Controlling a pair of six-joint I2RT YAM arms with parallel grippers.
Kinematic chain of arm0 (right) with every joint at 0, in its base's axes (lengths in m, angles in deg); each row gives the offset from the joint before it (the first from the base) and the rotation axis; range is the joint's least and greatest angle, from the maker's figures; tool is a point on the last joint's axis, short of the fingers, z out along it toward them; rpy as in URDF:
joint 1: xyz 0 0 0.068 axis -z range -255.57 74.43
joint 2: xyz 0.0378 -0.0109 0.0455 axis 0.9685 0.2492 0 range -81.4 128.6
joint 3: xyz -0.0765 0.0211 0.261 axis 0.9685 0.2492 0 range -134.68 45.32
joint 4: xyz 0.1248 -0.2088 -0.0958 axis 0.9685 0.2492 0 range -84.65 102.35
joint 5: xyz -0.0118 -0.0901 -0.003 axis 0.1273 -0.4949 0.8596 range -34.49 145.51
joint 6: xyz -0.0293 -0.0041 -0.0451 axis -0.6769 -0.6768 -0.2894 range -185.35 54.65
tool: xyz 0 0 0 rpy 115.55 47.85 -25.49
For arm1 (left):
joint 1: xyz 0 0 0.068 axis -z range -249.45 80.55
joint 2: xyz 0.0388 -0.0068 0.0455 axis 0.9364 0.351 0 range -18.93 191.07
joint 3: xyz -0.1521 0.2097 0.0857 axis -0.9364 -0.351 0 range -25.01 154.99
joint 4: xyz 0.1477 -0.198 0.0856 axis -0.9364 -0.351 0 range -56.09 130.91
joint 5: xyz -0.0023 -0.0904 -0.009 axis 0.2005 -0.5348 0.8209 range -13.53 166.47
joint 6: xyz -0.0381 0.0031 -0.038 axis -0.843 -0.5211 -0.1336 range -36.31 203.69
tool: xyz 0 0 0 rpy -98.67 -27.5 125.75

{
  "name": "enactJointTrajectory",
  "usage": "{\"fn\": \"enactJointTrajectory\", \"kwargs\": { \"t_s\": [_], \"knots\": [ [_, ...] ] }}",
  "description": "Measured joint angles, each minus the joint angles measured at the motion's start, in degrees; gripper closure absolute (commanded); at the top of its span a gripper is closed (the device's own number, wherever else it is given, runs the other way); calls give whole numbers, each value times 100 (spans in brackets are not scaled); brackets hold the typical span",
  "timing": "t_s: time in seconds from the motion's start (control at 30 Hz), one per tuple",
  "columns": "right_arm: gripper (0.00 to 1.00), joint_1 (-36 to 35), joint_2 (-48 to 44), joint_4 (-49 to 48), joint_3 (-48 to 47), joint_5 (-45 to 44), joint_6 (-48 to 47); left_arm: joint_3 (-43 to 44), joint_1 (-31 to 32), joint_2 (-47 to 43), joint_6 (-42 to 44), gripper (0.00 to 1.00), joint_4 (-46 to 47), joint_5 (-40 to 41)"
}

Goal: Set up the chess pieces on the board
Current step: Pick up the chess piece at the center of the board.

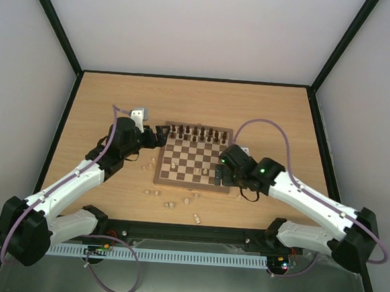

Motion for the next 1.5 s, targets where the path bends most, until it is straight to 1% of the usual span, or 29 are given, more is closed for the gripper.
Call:
{"fn": "enactJointTrajectory", "kwargs": {
  "t_s": [0.1, 0.13, 0.2, 0.4, 0.53, 0.6, 0.7, 0.8, 1.0, 1.23, 1.5],
  "knots": [
    [1, -46, -378, 221, 11, 37, 232, 0, 0, -26, 0, 0, 0, -4],
    [3, -63, -492, 289, 35, 37, 319, 0, 0, -42, 0, 1, 0, -4],
    [11, -118, -643, 354, 155, 35, 492, 0, 0, -70, 0, 1, 0, -4],
    [24, -428, -752, 444, 1023, 52, 1078, 0, 0, -96, -2, 0, 0, -7],
    [35, -592, -743, 505, 1268, -11, 1467, 0, 0, -98, -4, 1, 0, -9],
    [45, -640, -723, 498, 1344, -79, 1639, 0, 0, -98, -4, 0, 0, -13],
    [57, -651, -715, 431, 1488, -184, 1818, 0, 0, -98, -7, 1, 0, -31],
    [63, -643, -693, 232, 1672, -293, 1934, 0, 0, -98, -9, 1, 0, -50],
    [66, -310, -503, -175, 1897, -313, 1858, 0, 0, -98, -17, 0, 0, -52],
    [68, 116, -472, -490, 1996, -203, 1513, 0, 0, -98, -17, 0, 0, -52],
    [70, 153, -190, -776, 1996, -4, 1281, 0, 0, -98, -17, 1, 0, -50]
  ]
}}
